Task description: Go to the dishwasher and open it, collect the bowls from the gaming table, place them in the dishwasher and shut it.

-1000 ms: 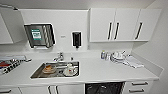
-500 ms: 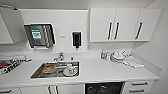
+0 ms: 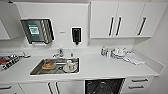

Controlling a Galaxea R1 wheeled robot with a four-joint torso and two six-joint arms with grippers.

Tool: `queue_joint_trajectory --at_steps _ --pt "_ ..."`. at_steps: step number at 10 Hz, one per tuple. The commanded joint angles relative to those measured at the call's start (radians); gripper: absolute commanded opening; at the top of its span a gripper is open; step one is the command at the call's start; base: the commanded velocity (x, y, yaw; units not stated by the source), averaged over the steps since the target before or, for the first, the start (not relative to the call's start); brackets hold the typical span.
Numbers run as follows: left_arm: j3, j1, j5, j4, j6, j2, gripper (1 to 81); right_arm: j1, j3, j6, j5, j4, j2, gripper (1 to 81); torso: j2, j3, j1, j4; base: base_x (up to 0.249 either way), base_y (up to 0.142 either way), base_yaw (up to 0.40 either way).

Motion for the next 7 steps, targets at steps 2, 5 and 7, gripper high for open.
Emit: queue_joint_trajectory --at_steps 2,5,7 --pt "0.173 -0.072 0.043 0.023 -0.011 -0.179 1.0 0.048 0.088 0.02 -0.018 0.014 -0.102 1.0 0.0 -0.123 0.0 0.0 0.0 0.0 0.0" --pt "0.31 -0.124 0.046 0.017 -0.014 -0.309 1.0 0.051 0.121 0.027 0.015 0.012 -0.128 1.0 0.0 -0.23 0.001 0.0 0.0 0.0 0.0" --pt "0.367 -0.175 0.053 0.014 -0.022 -0.364 1.0 0.051 0.131 0.025 0.017 0.009 -0.131 1.0 0.001 -0.296 0.001 0.0 0.0 0.0 0.0"
